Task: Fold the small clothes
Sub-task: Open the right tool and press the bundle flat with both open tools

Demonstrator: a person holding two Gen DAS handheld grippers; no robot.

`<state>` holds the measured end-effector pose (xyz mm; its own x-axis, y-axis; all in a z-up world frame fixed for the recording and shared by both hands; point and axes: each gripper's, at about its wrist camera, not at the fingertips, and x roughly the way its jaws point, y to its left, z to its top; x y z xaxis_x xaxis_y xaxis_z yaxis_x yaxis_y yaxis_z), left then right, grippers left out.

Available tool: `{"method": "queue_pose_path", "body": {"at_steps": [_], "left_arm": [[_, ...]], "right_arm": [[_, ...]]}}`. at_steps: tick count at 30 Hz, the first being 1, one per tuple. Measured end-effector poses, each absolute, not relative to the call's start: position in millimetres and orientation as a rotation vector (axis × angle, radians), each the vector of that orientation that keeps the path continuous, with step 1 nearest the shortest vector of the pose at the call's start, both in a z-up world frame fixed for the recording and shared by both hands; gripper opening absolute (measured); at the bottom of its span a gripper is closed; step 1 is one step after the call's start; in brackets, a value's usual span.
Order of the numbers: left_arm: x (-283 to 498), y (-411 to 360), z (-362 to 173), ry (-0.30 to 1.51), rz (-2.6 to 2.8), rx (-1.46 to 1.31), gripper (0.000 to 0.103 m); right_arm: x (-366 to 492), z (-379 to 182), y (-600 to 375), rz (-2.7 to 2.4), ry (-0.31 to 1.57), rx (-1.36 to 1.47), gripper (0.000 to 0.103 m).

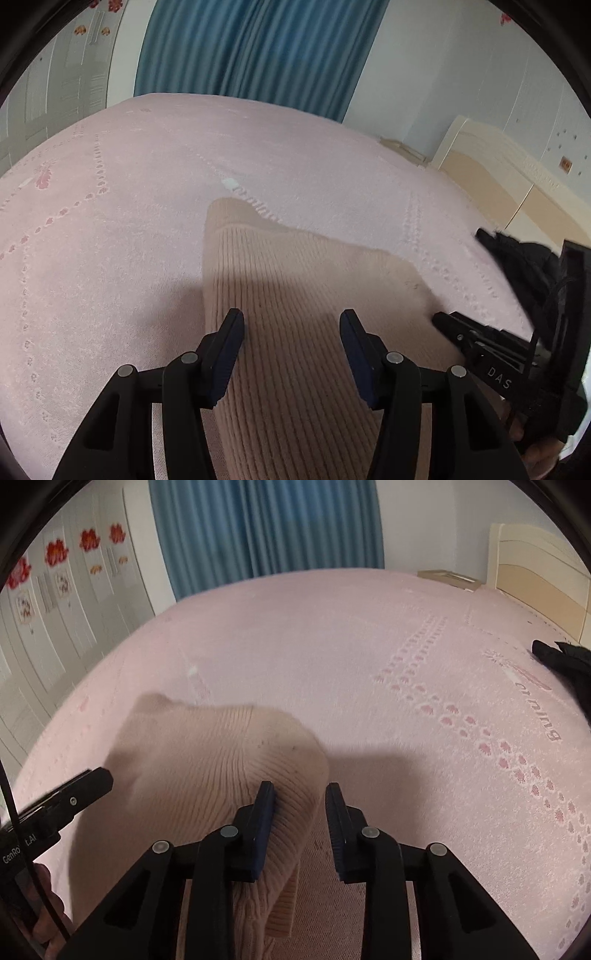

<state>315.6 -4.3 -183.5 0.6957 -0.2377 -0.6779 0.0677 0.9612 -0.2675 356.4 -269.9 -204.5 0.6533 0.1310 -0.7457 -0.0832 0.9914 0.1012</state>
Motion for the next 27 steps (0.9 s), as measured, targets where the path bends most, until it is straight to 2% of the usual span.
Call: {"method": "queue_pose_path", "body": {"at_steps": [7, 17, 27], "left_arm": [[311.1, -8.2, -184.0, 0.783, -0.153, -0.162, 0.054], [315.5, 3.9, -184.2, 0.794, -0.167, -0.239, 0.059], [321.9, 15.1, -189.7, 0.825, -0.146, -0.306, 0.061]], "right_arm": [[354.5, -207.6, -270.6, 0.124, 0.865, 0.068, 0.028], [345.4, -192.3, -277.8, 0.209, 0.809, 0.153, 0.029], [349.0, -202.5, -262.3, 0.188, 0.852, 0.069, 0.035]]}}
